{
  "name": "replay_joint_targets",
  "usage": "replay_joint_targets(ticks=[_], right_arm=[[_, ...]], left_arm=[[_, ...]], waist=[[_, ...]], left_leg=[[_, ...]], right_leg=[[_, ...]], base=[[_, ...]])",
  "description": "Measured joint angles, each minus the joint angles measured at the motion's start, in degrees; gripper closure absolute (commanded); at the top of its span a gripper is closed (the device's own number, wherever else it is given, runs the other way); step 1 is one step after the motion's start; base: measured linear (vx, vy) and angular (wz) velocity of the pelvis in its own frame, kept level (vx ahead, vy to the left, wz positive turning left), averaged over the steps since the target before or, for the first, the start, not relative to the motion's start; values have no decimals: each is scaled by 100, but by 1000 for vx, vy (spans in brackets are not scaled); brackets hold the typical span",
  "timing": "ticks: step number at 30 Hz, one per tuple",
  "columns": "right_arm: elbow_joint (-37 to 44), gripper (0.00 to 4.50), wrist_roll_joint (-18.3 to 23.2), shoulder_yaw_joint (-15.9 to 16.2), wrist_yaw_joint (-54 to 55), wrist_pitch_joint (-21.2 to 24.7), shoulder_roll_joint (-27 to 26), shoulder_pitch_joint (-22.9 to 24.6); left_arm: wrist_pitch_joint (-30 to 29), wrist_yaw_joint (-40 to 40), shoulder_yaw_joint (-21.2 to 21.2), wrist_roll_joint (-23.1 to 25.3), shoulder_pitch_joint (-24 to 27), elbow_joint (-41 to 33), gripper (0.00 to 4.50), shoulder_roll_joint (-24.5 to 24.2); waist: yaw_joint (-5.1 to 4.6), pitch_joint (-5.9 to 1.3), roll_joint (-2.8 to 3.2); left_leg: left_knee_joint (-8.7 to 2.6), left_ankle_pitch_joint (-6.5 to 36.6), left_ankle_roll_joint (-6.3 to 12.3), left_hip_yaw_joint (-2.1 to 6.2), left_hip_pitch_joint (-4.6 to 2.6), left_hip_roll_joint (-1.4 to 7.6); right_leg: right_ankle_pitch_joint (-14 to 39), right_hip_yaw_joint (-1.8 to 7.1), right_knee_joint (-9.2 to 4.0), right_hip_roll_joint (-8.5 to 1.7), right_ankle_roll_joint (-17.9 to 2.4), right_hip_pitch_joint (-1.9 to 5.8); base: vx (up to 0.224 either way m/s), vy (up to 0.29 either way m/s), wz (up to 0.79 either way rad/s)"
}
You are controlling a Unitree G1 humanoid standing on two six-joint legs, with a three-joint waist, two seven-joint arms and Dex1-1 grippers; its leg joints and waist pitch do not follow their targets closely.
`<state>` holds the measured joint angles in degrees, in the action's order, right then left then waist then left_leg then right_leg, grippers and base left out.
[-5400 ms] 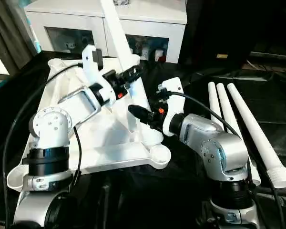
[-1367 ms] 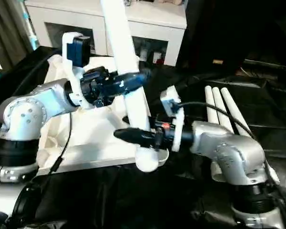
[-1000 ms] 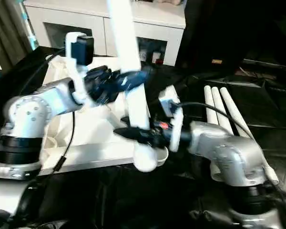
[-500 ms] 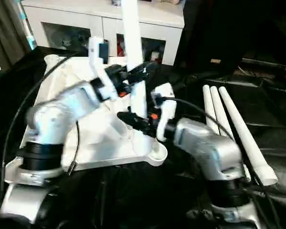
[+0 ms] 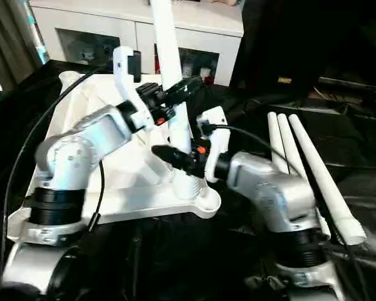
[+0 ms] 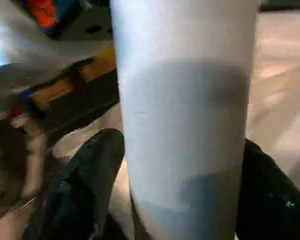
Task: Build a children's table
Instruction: Pick table leg
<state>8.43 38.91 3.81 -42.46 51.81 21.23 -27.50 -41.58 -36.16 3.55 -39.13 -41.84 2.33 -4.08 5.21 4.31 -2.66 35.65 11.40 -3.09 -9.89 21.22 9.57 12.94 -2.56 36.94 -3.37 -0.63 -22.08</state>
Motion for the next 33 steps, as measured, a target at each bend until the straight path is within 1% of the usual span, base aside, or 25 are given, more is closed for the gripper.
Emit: replay_joint_targets(ticks=[2,4,6,8,10,13,17,18,19,21,23,25,26,27,29,31,33], right_arm=[[126,147,158,-7,-324,113,216,27],[254,147,284,-1,-560,202,302,91],[273,147,370,13,-701,269,377,101],[408,175,532,70,-884,340,429,114],[501,185,659,89,-960,406,431,123],[582,218,775,91,-1047,437,464,126],[679,235,786,92,-1050,443,474,184],[694,250,791,92,-1039,443,470,211],[698,253,801,92,-1023,443,463,221],[709,255,805,90,-919,425,414,223],[650,259,751,42,-753,363,346,222],[582,260,646,36,-552,333,276,221],[459,261,496,30,-340,232,159,210],[382,261,404,31,-225,176,97,210],[181,262,206,21,72,123,-8,205],[17,262,59,21,291,40,-86,205],[-67,262,-50,21,422,12,-93,205]], left_arm=[[-26,-486,3,-202,75,-33,271,-130],[-280,-964,3,-499,74,-41,271,-298],[-464,-1308,8,-698,72,-58,271,-384],[-639,-1735,5,-915,54,-64,271,-513],[-709,-2023,-13,-1022,3,-62,271,-598],[-712,-2265,-49,-1081,-69,-25,271,-625],[-751,-2311,-60,-1135,-93,77,271,-613],[-776,-2311,-60,-1138,-93,93,271,-605],[-790,-2311,-60,-1138,-93,96,271,-602],[-782,-2270,-31,-1136,-109,140,271,-550],[-695,-2041,10,-1067,-157,243,201,-483],[-588,-1808,3,-946,-157,277,199,-436],[-413,-1543,-18,-705,-157,279,174,-401],[-312,-1363,-42,-547,-157,285,174,-374],[-152,-750,-74,-156,-161,298,161,-249],[-172,-52,-82,159,-183,329,161,-136],[-220,347,-89,286,-190,354,161,-67]], waist=[[1,3,-6],[-1,3,-6],[3,3,-6],[-1,3,-6],[-4,3,-5],[-5,3,-5],[2,3,-5],[0,3,-5],[-1,3,-5],[-3,3,-5],[-3,3,-5],[-3,3,-6],[-8,3,-5],[-10,3,-5],[-2,3,-6],[-3,3,-5],[-7,3,-5]], left_leg=[[0,1,1,0,-1,1],[1,0,0,-1,-4,1],[1,-1,-1,-1,-3,0],[1,-2,-7,-2,-5,1],[1,-2,-10,-2,-6,1],[1,4,-23,-2,-7,1],[1,3,-25,-2,-6,1],[1,3,-25,-2,-6,1],[1,3,-25,-2,-6,1],[1,3,-26,-2,-7,2],[1,2,-27,-2,-7,2],[1,1,-29,-2,-8,2],[1,0,-31,-2,-8,2],[1,-1,-33,-2,-7,2],[1,-2,-35,-2,-6,3],[1,-3,-36,-2,-4,3],[0,-3,-36,-2,-3,3]], right_leg=[[0,-1,1,0,0,1],[0,0,4,0,0,1],[-2,0,5,0,-3,1],[-4,0,6,0,-4,1],[-5,0,7,0,-5,1],[-8,1,7,0,-6,3],[-9,0,7,0,-6,3],[-9,0,7,0,-6,3],[-9,0,7,0,-6,3],[-9,0,7,0,-6,3],[-11,0,7,0,-7,3],[-13,0,7,0,-8,3],[-15,0,7,0,-8,3],[-16,0,6,0,-8,3],[-17,-1,6,0,-8,4],[-17,-1,6,0,-7,4],[-17,-1,4,0,-6,3]], base=[[0,0,0],[0,0,0],[0,0,0],[0,0,0],[0,0,0],[0,0,0],[0,0,0],[0,0,0],[0,0,0],[0,0,0],[0,0,0],[0,0,0],[0,0,0],[0,0,0],[0,0,0],[0,0,0],[0,0,0]])
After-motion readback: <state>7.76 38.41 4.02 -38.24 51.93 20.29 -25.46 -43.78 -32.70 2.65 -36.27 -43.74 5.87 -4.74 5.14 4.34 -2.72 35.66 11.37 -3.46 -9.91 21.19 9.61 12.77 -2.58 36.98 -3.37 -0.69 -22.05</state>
